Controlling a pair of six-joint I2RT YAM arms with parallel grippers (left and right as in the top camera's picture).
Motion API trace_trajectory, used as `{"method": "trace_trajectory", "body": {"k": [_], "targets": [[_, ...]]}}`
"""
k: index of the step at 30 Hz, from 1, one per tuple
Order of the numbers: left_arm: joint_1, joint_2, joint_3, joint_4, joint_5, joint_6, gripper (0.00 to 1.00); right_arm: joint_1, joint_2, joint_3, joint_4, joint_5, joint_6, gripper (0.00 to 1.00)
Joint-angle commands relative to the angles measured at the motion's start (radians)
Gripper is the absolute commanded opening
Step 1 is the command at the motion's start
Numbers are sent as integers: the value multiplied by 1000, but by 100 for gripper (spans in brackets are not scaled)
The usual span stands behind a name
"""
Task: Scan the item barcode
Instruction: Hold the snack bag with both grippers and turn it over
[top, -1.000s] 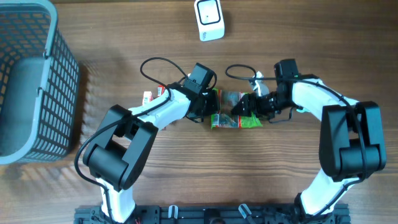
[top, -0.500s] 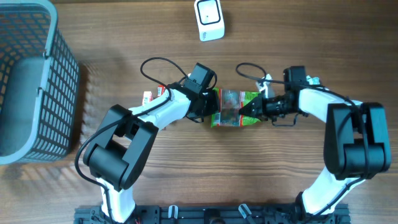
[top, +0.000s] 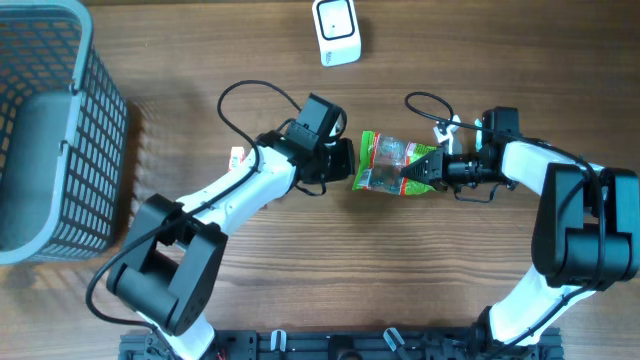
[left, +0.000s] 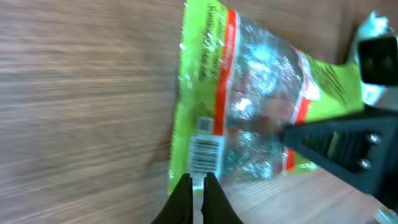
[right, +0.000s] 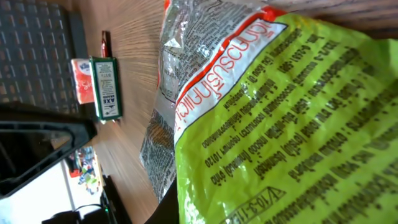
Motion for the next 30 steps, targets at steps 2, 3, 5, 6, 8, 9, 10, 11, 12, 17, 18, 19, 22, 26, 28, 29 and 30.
{"method": "trace_trajectory", "body": {"k": [2, 3, 5, 6, 8, 9, 10, 11, 12, 17, 18, 19, 22, 26, 28, 29, 30], "targets": [[-18, 65, -4, 14, 80, 12, 4, 3, 17, 7, -9, 39, -28, 4], [-29, 84, -4, 14, 80, 12, 4, 3, 17, 7, -9, 41, -28, 4], [-51, 117, -4, 15, 80, 12, 4, 3, 17, 7, -7, 42, -28, 4], [-61, 132, -4, 15, 80, 12, 4, 3, 17, 7, -6, 53, -27, 4], [-78, 168, -4, 14, 80, 12, 4, 3, 17, 7, -8, 92, -27, 4], [-84, 180, -4, 14, 79, 12, 4, 3, 17, 7, -8, 100, -27, 4], [-89, 190, -4, 13, 79, 12, 4, 3, 17, 7, -8, 105, -27, 4], [-92, 204, -4, 10, 79, 11, 4, 3, 17, 7, -8, 105, -27, 4], [-92, 213, -4, 5, 79, 11, 4, 3, 17, 7, -8, 104, -27, 4], [-91, 211, -4, -75, 31, -7, 4, 3, 17, 7, -7, 105, -27, 4], [-90, 205, -4, -95, 8, -7, 4, 3, 17, 7, -7, 105, -28, 4], [-90, 198, -4, -110, -12, -6, 4, 3, 17, 7, -6, 105, -27, 5], [-90, 156, -3, -144, -56, -5, 4, 3, 17, 7, 0, 104, -25, 5], [-77, 36, -1, -171, -130, -3, 4, 3, 17, 7, 0, 105, -25, 16], [-54, -31, 3, -175, -143, -2, 4, 3, 17, 7, 2, 105, -25, 20], [-39, -60, 5, -175, -143, 4, 4, 3, 17, 7, 4, 104, -25, 19], [-8, -101, 13, -185, -144, 32, 5, 3, 17, 7, 4, 104, -24, 13]]}}
